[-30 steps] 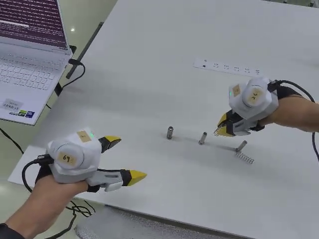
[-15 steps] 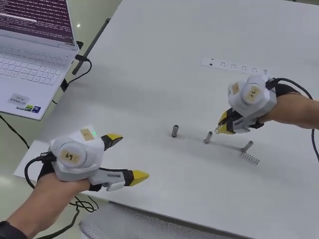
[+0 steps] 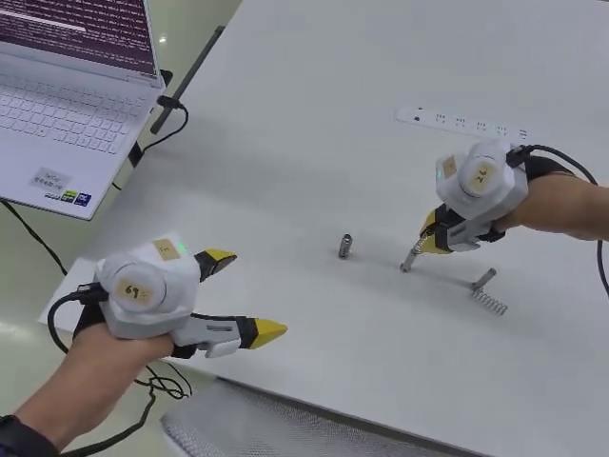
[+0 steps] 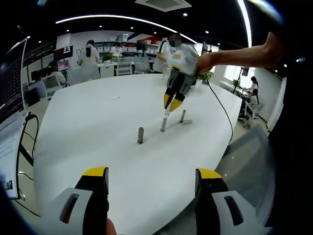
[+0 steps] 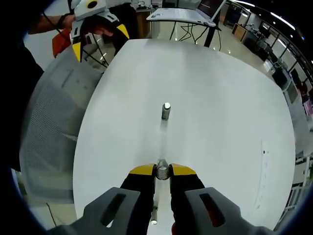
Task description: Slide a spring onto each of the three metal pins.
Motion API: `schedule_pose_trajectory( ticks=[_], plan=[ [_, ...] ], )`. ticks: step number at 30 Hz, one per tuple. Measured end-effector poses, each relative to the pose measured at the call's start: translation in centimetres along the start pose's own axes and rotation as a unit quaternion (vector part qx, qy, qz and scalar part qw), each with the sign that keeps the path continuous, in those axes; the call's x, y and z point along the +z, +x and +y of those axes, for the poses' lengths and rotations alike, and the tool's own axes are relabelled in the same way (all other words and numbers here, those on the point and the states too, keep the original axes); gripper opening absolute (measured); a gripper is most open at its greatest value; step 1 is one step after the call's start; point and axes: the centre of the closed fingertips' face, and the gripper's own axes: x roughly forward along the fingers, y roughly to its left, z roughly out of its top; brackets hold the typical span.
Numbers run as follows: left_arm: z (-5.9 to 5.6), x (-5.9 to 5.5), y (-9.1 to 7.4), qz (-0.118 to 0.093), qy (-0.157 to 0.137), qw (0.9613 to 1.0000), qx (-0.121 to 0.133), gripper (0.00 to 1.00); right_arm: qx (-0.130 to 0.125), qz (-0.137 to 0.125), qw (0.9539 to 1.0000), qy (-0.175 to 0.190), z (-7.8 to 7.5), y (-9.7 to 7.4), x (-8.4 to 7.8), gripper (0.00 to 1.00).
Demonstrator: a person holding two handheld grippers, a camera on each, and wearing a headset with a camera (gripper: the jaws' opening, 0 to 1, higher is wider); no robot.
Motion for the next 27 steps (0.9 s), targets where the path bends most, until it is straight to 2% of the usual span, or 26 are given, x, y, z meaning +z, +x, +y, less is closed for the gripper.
schedule_pose_trajectory(
  ticks=[27],
  plan=[
    [0.5,-0.2,-0.5,0.001,-0.012,0.9999,0.007,0.68,0.018,0.025,0.9993,-0.023,0.1,2.2,-0.2,0.09]
  ],
)
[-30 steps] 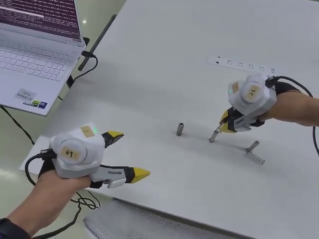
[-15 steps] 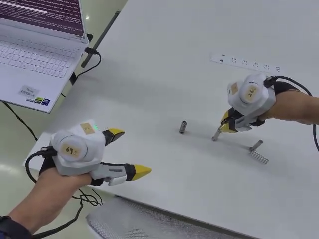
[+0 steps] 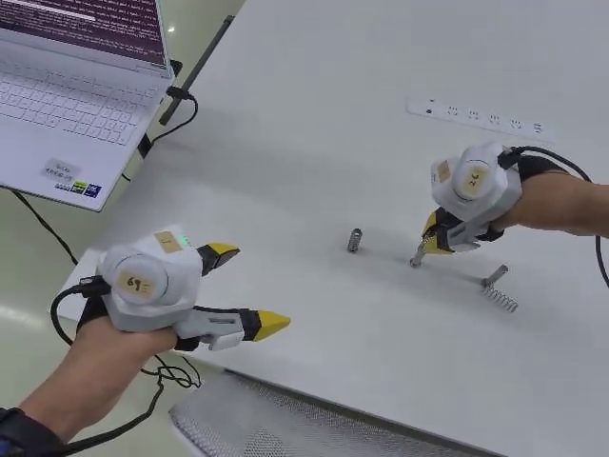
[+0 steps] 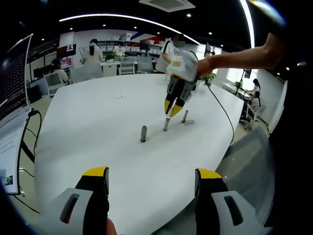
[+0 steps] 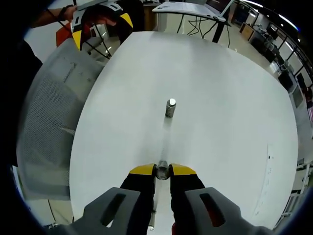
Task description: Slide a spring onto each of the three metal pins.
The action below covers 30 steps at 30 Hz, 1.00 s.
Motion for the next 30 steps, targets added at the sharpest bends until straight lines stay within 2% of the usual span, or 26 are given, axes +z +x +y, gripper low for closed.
schedule_pose_trajectory(
  ticks=[10,30],
  plan=[
    [0.2,-0.1,-0.2,-0.001,-0.002,1.0,0.002,0.68,0.007,0.019,0.9997,-0.015,0.1,1.5,-0.4,0.09],
    [0.3,-0.4,-0.1,0.003,-0.004,1.0,0.001,0.68,0.011,0.03,0.9994,-0.013,0.2,3.2,-1.1,0.09]
  ],
)
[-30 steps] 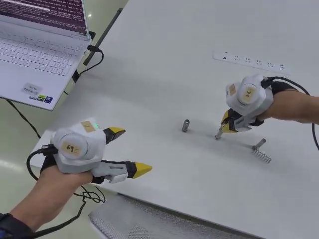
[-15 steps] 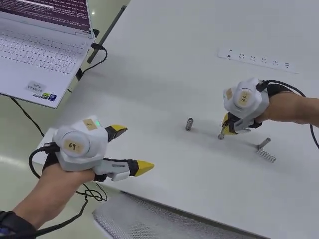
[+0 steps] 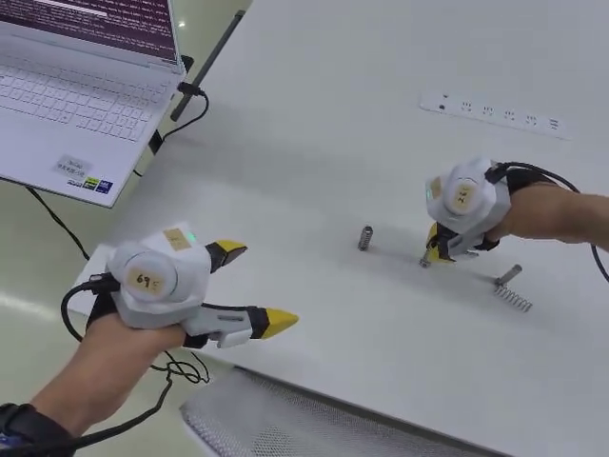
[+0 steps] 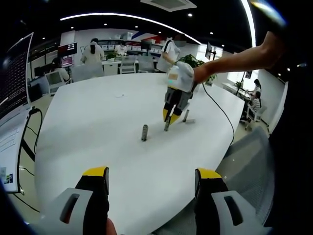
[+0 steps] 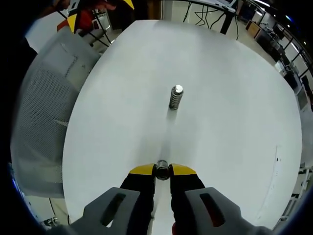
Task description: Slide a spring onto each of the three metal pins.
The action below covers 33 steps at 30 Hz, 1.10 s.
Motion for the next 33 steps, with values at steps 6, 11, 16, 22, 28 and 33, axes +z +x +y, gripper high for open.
schedule_pose_trajectory(
  ticks=[6,11,16,22,28,33],
  plan=[
    [0.0,0.1,0.0,0.0,0.0,1.0,0.001,0.68,0.004,0.002,1.0,-0.001,-0.1,0.7,-0.2,0.1],
    [0.1,0.2,-0.1,-0.001,-0.001,1.0,0.002,0.68,0.004,0.003,1.0,-0.001,0.0,0.5,-0.1,0.11],
    [0.2,0.2,-0.1,-0.001,0.0,1.0,0.003,0.67,0.003,0.008,1.0,-0.001,-0.1,0.4,-0.5,0.16],
    [0.1,0.3,0.0,0.0,0.001,1.0,0.002,0.67,0.002,0.011,0.9999,0.001,0.3,-0.4,-0.9,0.23],
    [-0.1,0.4,0.1,-0.001,0.003,1.0,0.0,0.67,-0.003,0.002,0.9999,0.014,0.3,-0.9,-1.1,0.3],
    [-0.3,0.7,0.1,-0.002,0.006,1.0,-0.001,0.67,-0.008,-0.007,0.9997,0.022,0.4,-1.4,-0.8,0.32]
  ],
)
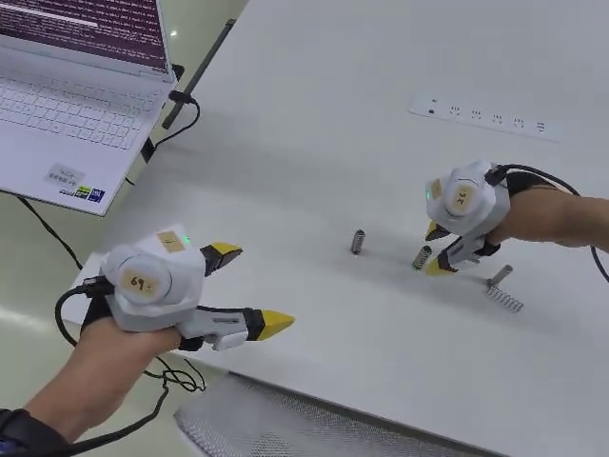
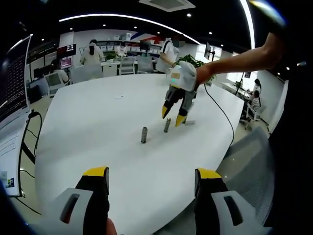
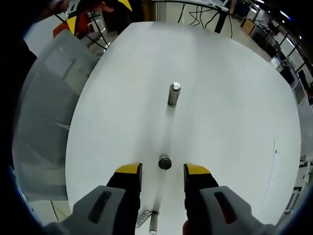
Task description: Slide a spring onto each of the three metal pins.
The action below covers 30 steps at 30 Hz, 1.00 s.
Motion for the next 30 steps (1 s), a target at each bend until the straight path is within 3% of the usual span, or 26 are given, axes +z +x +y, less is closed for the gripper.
schedule_pose_trajectory(
  ticks=[18,30],
  plan=[
    [-0.5,1.1,0.3,-0.006,0.008,0.9999,-0.005,0.68,-0.03,-0.048,0.9969,0.055,-0.1,-2.4,-0.1,0.37],
    [-0.8,1.7,0.6,-0.006,0.015,0.9998,-0.01,0.68,-0.064,-0.1,0.986,0.117,-0.3,-4.9,-0.8,0.41]
  ],
)
